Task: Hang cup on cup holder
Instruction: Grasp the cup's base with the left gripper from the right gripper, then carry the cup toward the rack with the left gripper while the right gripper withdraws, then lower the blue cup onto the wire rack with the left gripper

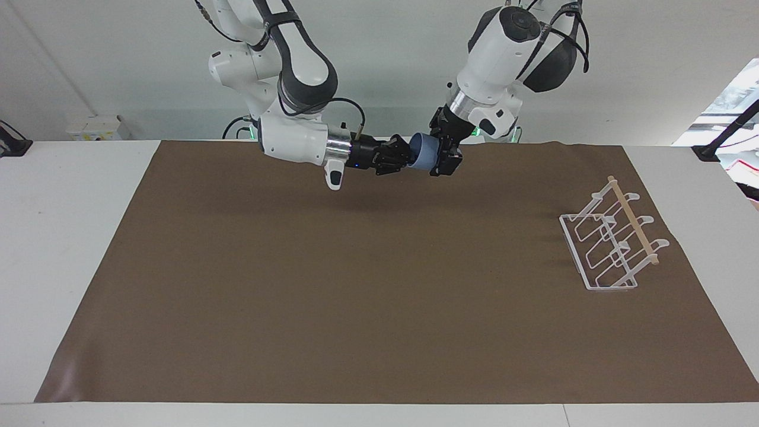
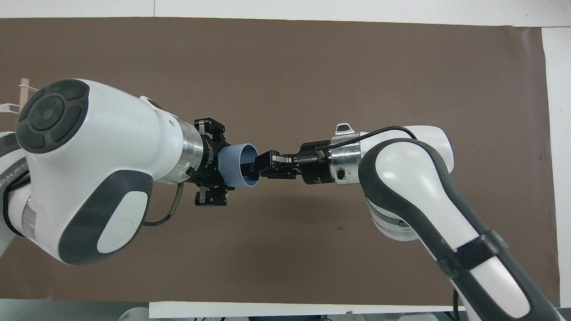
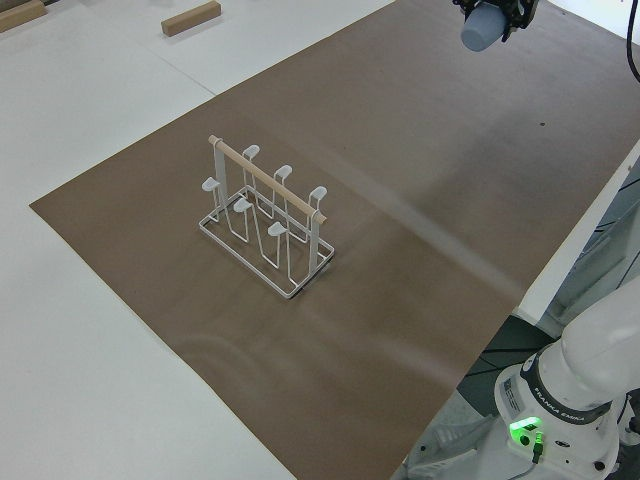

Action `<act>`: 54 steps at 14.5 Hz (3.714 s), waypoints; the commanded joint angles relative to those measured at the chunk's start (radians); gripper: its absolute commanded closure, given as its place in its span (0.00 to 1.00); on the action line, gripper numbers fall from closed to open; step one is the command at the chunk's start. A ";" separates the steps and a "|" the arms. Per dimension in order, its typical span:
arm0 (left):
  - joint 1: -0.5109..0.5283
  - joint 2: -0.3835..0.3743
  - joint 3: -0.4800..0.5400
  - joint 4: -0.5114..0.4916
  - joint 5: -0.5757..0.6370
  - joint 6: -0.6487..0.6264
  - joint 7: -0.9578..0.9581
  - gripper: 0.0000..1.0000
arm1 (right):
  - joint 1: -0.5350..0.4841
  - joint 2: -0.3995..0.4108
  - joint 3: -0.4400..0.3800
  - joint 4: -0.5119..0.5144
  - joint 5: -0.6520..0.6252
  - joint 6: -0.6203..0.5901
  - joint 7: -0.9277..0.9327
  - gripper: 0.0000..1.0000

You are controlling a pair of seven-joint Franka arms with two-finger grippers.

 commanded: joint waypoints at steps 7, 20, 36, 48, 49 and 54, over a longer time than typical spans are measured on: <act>0.172 -0.017 0.005 -0.019 0.154 -0.034 0.016 1.00 | -0.072 -0.071 -0.005 0.041 -0.079 0.378 0.031 0.01; 0.238 0.245 0.005 -0.034 1.388 -0.284 0.217 1.00 | -0.451 -0.142 -0.005 0.164 -1.369 -0.123 0.035 0.01; 0.246 0.442 0.005 -0.011 1.807 -0.409 0.005 1.00 | -0.523 -0.089 -0.009 0.527 -1.584 -0.679 0.136 0.01; 0.261 0.505 -0.003 -0.033 1.830 -0.396 -0.163 1.00 | -0.517 -0.111 -0.018 0.504 -1.584 -0.722 0.147 0.01; 0.261 0.505 -0.003 -0.034 1.826 -0.393 -0.170 1.00 | -0.514 -0.111 -0.018 0.504 -1.584 -0.724 0.147 0.01; 0.251 0.511 -0.003 -0.003 1.791 -0.346 -0.121 0.00 | -0.474 -0.112 -0.049 0.505 -1.584 -0.744 0.149 0.01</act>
